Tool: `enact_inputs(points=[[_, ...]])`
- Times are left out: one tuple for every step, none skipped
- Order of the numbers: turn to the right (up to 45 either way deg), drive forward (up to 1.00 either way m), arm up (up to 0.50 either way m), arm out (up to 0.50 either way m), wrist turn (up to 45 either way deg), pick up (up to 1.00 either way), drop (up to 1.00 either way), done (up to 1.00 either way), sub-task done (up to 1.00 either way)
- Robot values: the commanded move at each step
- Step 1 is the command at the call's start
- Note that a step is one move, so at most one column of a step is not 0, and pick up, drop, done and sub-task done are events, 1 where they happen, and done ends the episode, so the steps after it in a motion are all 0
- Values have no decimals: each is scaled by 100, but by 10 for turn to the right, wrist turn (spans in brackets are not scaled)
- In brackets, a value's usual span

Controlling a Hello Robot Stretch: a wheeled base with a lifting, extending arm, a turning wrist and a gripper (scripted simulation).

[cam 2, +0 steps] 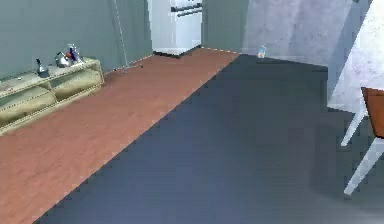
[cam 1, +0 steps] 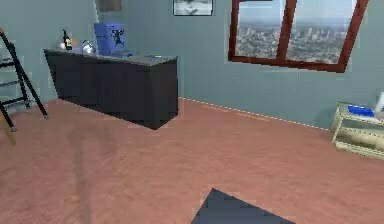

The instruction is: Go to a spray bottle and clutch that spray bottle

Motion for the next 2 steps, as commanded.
enact_inputs(points=[[450,0,0,0,0,0,0,0,0],[150,0,0,0,0,0,0,0,0]])
